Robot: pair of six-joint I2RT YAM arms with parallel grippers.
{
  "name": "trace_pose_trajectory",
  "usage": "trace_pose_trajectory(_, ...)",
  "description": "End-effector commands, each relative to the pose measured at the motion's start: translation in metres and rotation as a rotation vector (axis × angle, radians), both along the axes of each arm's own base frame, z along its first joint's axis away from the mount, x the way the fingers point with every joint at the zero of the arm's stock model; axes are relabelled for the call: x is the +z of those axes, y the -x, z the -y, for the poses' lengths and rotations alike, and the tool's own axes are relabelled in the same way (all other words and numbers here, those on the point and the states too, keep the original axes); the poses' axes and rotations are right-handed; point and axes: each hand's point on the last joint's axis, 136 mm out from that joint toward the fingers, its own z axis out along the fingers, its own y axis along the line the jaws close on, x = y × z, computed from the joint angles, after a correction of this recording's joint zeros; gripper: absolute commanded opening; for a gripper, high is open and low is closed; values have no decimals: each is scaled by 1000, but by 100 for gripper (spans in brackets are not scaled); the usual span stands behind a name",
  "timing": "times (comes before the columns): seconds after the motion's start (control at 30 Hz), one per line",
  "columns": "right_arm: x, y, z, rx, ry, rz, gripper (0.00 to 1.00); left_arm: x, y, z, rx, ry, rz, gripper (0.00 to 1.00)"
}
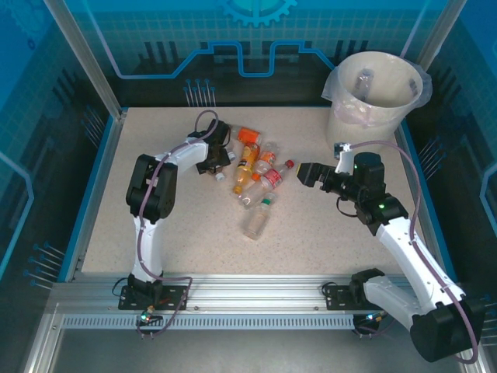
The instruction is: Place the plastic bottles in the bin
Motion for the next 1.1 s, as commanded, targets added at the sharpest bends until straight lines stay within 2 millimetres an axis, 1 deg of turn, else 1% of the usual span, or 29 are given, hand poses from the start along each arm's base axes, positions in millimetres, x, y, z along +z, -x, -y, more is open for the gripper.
trace_pose_trajectory(0.0, 3, 5, 1, -7, 20, 14, 100, -5, 8, -2, -17, 9, -8, 64)
trace_pose_trajectory(0.1, 3, 5, 3, -12, 29, 18, 100, 3, 14, -2, -36, 22, 26, 63)
trace_pose_trajectory(0.23, 0, 3, 8, -42, 46, 10, 100, 12, 27, 7, -95, 97, 91, 59)
trace_pose_trajectory(0.33, -2, -1, 12, -79, 52, 8, 100, 23, 40, 11, -125, 150, 156, 58)
trace_pose_trajectory(0.43, -2, -5, 15, -109, 45, 8, 100, 43, 54, 16, -165, 209, 243, 55)
trace_pose_trajectory(0.53, -5, -9, 23, -172, 49, 3, 100, 68, 67, 26, -232, 262, 322, 54)
trace_pose_trajectory(0.6, -7, -11, 29, -213, 46, 7, 100, 88, 79, 36, -295, 275, 381, 53)
trace_pose_trajectory(0.67, -8, -12, 29, -223, 38, 14, 100, 103, 91, 46, -359, 250, 428, 52)
trace_pose_trajectory(0.8, -6, -14, 20, -177, 10, 17, 100, 128, 119, 74, -497, 191, 504, 51)
trace_pose_trajectory(0.97, 1, -17, -6, -50, -37, 9, 100, 158, 152, 115, -658, 213, 597, 51)
trace_pose_trajectory(1.07, 5, -18, -21, 23, -27, 22, 100, 175, 166, 134, -744, 222, 642, 51)
